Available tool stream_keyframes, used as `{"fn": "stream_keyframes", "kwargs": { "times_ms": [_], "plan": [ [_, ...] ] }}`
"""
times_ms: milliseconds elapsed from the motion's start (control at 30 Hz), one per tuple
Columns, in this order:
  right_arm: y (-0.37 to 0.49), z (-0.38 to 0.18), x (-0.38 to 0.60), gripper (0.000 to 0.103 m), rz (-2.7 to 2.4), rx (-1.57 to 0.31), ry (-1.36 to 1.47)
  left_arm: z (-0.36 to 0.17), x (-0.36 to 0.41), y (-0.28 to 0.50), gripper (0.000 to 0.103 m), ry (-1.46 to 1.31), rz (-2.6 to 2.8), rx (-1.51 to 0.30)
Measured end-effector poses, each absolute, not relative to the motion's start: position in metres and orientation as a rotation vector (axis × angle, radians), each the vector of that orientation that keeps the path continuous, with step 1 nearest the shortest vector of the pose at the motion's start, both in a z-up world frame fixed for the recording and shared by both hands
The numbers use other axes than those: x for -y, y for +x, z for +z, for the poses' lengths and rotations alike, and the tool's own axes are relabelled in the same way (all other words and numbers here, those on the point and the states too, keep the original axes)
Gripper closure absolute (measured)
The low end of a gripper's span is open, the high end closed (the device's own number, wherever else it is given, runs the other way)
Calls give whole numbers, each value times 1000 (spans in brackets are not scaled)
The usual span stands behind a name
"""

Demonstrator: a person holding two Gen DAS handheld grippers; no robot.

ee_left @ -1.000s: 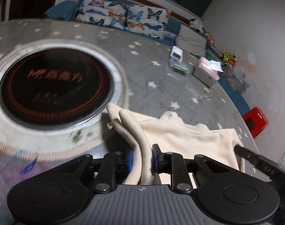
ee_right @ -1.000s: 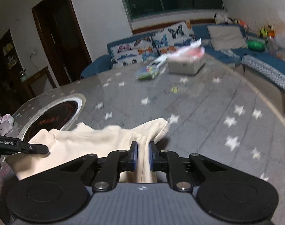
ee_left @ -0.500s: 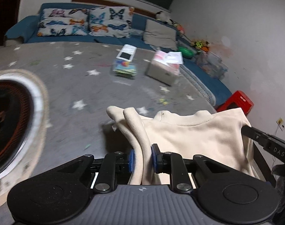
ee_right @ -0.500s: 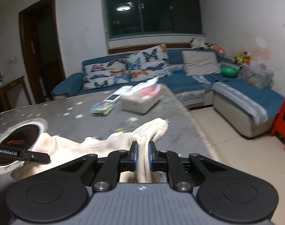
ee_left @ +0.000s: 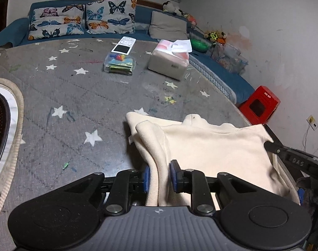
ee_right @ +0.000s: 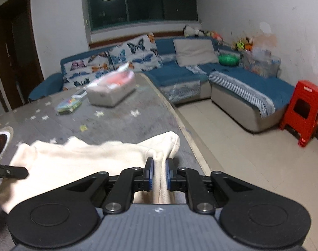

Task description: Fold clothes

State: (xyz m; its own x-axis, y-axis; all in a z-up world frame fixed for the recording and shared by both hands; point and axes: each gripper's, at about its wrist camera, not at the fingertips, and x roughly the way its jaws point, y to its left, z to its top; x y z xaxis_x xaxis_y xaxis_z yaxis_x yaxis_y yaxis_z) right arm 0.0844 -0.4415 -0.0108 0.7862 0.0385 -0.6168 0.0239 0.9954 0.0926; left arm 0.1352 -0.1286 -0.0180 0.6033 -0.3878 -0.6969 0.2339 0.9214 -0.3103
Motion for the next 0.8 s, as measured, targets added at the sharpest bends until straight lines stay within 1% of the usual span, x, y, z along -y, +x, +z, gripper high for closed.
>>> {"fn": "stream_keyframes", "kwargs": {
  "times_ms": [133,300,333,400,467,533,700,800],
  "plan": [
    [85,-13,443,91,-28,-682,83,-19,127,134,77,-184,-365,-855],
    [82,3,445,89,-3,-626,116,-19,127,133,76,-185,-366,-853],
    [83,4,443,89,17,-625,121,-19,126,134,72,-186,-362,-853],
    [86,4,438,89,53,-630,124,-18,126,133,71,-184,-356,-848],
    [93,1,431,89,78,-641,124,-17,125,133,65,-179,-350,-844],
    [101,-4,426,89,96,-654,126,-14,122,134,62,-178,-339,-836],
    [116,-20,420,89,92,-701,117,-6,112,142,61,-190,-304,-814],
    [117,-20,418,89,91,-695,111,-4,112,151,61,-187,-286,-804]
  ]
}}
